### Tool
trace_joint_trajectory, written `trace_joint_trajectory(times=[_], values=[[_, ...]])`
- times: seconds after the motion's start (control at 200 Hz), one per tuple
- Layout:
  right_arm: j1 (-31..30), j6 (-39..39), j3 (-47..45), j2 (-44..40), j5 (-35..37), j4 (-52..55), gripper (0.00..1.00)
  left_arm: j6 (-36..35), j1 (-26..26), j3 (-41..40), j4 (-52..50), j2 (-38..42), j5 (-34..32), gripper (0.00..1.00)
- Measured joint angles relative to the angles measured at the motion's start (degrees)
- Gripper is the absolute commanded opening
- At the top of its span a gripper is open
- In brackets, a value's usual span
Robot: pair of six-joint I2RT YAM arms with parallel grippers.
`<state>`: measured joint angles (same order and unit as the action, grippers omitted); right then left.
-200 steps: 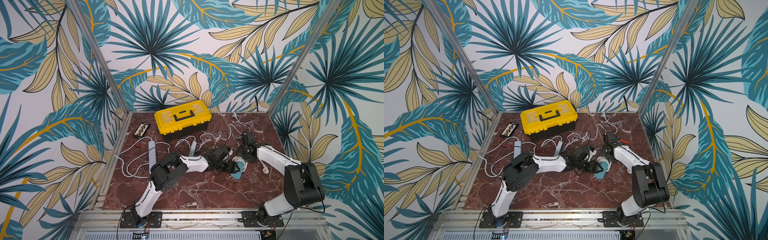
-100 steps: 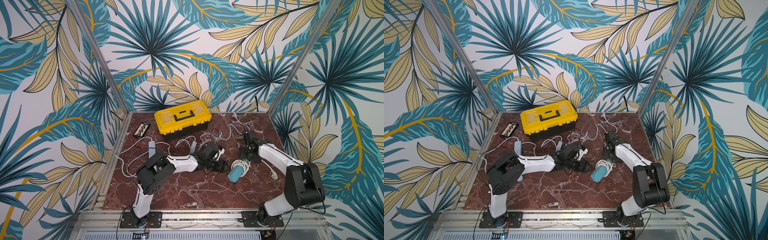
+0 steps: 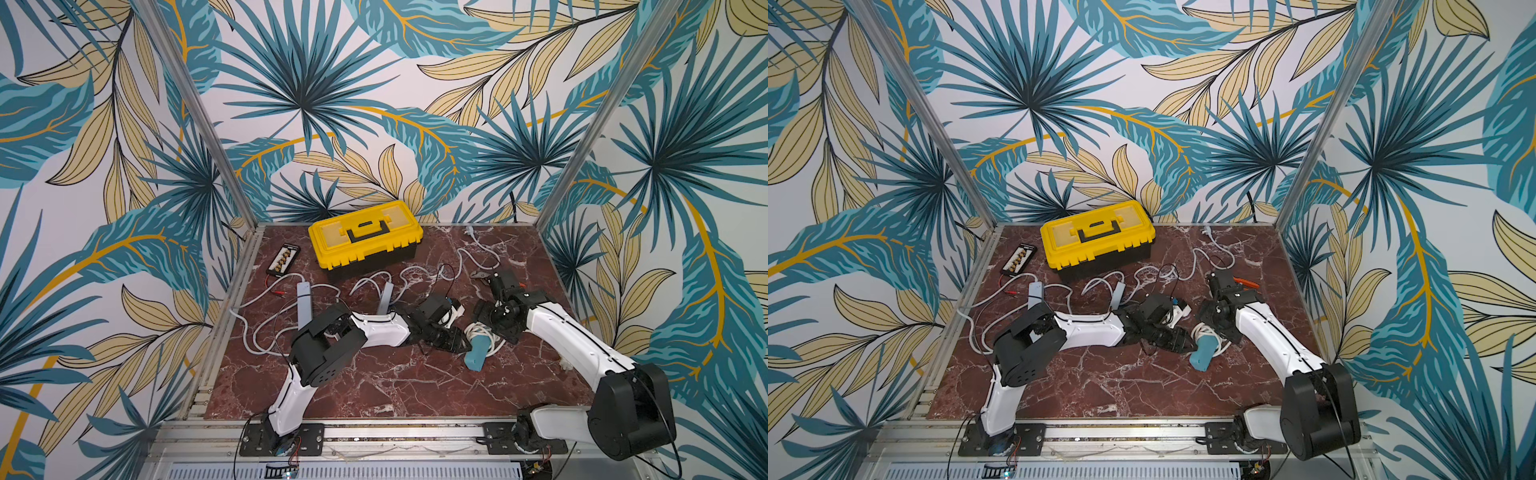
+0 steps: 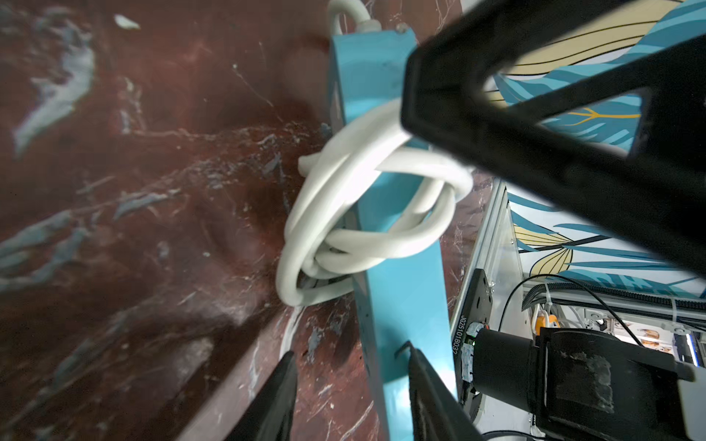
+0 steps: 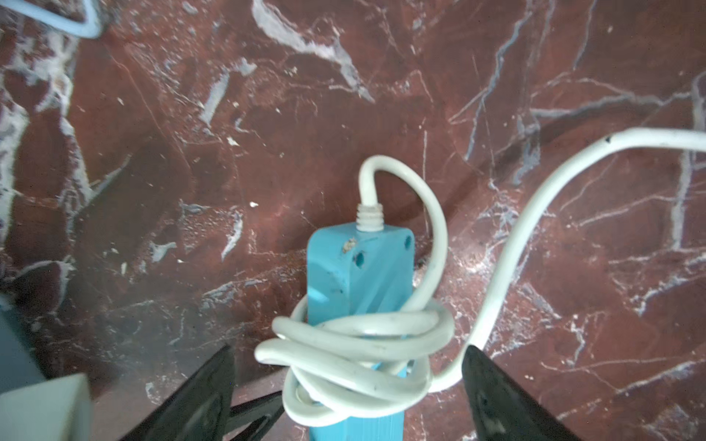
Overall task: Wrap the cord around the power strip
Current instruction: Place the power strip at the center of the board.
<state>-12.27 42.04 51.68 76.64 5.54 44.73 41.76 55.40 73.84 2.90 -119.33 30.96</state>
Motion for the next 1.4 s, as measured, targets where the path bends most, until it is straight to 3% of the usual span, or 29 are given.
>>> trace_joint_trajectory(times=[0.451, 0.846, 0.976, 1.156, 1.402], values=[[-4.04, -7.17, 2.29, 10.21, 5.7, -1.31, 0.68, -0.7, -0.79, -0.98, -0.02, 0.5, 0.37, 0.5], [-1.55, -21.66, 7.19, 16.06, 17.88, 0.87, 0.65, -2.8, -8.2, -9.92, -0.15, 12.48, -0.2, 0.52], [0.52, -25.31, 7.13, 16.37, 19.65, 0.17, 0.68, -3.5, -8.92, -12.13, -0.17, 15.26, -1.2, 0.55], [0.68, -26.53, 7.28, 16.46, 18.64, 0.2, 0.84, -5.6, -9.38, -15.5, -0.76, 20.02, -4.74, 0.62], [0.68, -26.21, 9.31, 12.76, 18.67, 3.52, 0.95, -15.41, -9.64, -15.5, -9.7, 29.0, -18.23, 0.7]])
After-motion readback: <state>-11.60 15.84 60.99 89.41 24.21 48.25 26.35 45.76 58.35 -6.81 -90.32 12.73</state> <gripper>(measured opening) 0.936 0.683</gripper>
